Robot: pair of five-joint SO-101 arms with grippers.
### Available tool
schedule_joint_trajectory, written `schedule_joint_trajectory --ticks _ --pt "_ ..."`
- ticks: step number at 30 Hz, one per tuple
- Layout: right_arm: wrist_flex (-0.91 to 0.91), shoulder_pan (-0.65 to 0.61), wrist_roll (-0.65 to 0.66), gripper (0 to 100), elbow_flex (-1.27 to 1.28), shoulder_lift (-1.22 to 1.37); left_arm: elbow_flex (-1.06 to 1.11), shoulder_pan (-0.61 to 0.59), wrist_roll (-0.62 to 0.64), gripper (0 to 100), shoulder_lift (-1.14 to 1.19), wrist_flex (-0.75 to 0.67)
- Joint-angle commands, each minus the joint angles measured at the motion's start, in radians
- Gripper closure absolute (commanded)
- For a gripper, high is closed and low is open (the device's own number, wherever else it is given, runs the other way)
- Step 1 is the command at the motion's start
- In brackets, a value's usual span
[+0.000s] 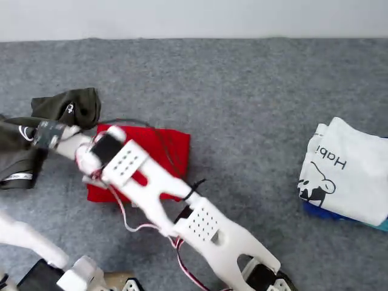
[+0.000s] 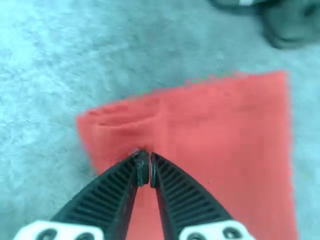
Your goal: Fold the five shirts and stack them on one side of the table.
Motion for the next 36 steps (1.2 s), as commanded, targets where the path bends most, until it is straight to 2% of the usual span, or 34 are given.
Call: schedule_joint_trajectory --ticks 1,6,9,13,18,21,26,29,32,36 --pt "0.113 0.065 0.003 99.0 -0.121 -0.067 -0.004 0.005 0.012 98 -0.043 0.017" --pt "0.108 0.134 -0.120 99.0 -0.100 -0.107 -0.004 0.006 0.012 98 -0.041 0.017" --pt "0.110 0.136 -0.146 99.0 -0.012 -0.163 -0.004 0.006 0.012 98 -0.041 0.017" --pt "0.110 0.142 -0.210 99.0 0.195 -0.303 -0.004 0.006 0.012 98 -0.040 0.017" --pt "0.108 0.174 -0.358 98.1 0.519 -0.507 -0.004 0.006 0.012 98 -0.037 0.017" --pt "0.105 0.179 -0.434 89.5 0.669 -0.572 -0.004 0.006 0.012 98 -0.037 0.017" --pt "0.101 0.176 -0.692 66.4 0.753 -0.561 -0.004 0.008 0.012 98 -0.035 0.017" --pt "0.058 0.165 -0.738 53.8 0.753 -0.515 -0.004 0.008 0.012 98 -0.035 0.017" --pt "-0.004 0.160 -0.783 52.6 0.753 -0.453 -0.004 0.008 0.012 98 -0.035 0.015" --pt "-0.071 0.163 -0.833 56.0 0.753 -0.355 -0.004 0.008 0.012 98 -0.035 0.015"
